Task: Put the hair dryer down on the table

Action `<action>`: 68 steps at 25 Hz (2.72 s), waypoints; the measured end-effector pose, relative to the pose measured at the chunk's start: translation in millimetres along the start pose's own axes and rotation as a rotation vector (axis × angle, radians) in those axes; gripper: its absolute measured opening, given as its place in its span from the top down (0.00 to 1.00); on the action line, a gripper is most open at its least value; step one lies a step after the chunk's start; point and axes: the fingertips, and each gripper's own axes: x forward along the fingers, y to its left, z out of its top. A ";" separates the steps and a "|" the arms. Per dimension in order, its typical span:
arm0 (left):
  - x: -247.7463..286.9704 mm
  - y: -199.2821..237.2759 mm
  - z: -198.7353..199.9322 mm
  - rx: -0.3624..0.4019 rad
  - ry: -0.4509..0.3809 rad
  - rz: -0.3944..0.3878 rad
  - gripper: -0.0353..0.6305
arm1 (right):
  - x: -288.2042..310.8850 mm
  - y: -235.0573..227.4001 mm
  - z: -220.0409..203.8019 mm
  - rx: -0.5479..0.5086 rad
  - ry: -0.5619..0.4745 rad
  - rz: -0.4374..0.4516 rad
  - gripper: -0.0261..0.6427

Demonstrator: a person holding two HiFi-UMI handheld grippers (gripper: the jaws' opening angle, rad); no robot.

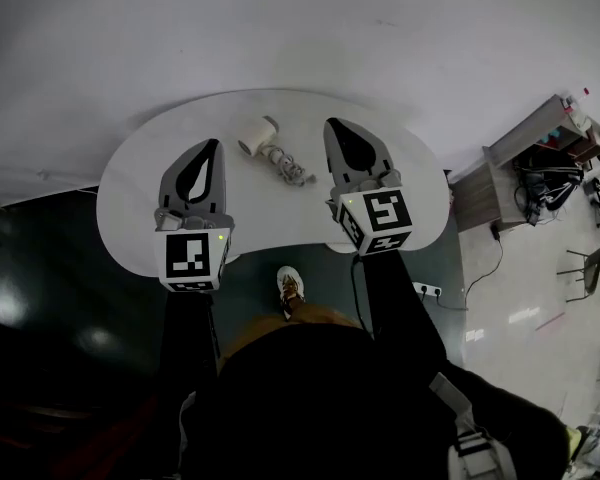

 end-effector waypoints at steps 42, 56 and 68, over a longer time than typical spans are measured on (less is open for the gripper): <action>90.2 58.7 -69.7 -0.084 0.127 0.038 0.92 | 171.7 45.7 -249.9 0.054 0.668 0.325 0.55; 84.2 55.1 -94.7 -0.111 0.199 0.067 0.92 | 152.4 52.9 -373.4 0.019 1.014 0.358 0.53; 73.9 57.1 -105.4 -0.118 0.225 0.104 0.92 | 156.8 65.3 -392.0 -0.011 1.076 0.361 0.58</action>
